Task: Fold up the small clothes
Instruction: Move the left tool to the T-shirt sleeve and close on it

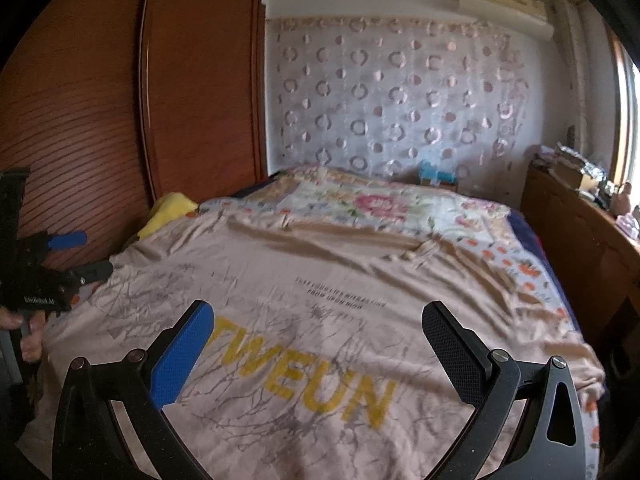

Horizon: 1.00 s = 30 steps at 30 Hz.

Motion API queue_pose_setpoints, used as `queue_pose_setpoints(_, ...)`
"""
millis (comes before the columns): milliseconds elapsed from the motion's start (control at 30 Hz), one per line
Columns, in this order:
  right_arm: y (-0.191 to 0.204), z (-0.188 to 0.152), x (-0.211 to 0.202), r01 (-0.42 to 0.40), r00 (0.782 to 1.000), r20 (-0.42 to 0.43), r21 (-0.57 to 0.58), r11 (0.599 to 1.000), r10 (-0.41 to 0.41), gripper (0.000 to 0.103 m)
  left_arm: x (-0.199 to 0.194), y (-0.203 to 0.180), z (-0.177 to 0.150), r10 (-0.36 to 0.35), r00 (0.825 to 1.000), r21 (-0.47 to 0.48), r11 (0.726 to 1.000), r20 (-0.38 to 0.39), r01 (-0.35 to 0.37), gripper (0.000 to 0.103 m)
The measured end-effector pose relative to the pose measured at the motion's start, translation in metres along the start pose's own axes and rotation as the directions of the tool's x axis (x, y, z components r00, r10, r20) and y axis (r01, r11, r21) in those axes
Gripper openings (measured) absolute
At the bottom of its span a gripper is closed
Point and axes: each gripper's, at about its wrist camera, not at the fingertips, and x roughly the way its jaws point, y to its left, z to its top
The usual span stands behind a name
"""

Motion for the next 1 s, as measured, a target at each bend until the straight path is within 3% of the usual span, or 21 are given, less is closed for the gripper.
queue_pose_setpoints(300, 0.002, 0.022, 0.011, -0.085, 0.993, -0.087, -0.052, 0.995, 0.08, 0.103, 0.021, 0.053, -0.001, -0.005, 0.998, -0.031, 1.0, -0.065, 0.003, 0.102)
queue_pose_setpoints(600, 0.007, 0.031, 0.013, -0.153, 0.983, -0.121, -0.119, 0.981, 0.139, 0.103, 0.066, 0.085, 0.01, -0.021, 0.985, -0.028, 0.999, -0.171, 0.017, 0.077)
queue_pose_setpoints(733, 0.007, 0.034, 0.02, -0.185, 0.973, -0.161, -0.132, 0.974, 0.163, 0.103, 0.083, 0.099, 0.008, -0.048, 0.977, -0.074, 0.997, -0.209, 0.033, 0.051)
queue_pose_setpoints(1000, 0.011, 0.038, 0.036, -0.214, 0.962, -0.202, -0.149, 0.965, 0.182, 0.103, 0.105, 0.117, 0.005, -0.12, 0.957, -0.143, 0.986, -0.263, 0.085, 0.048)
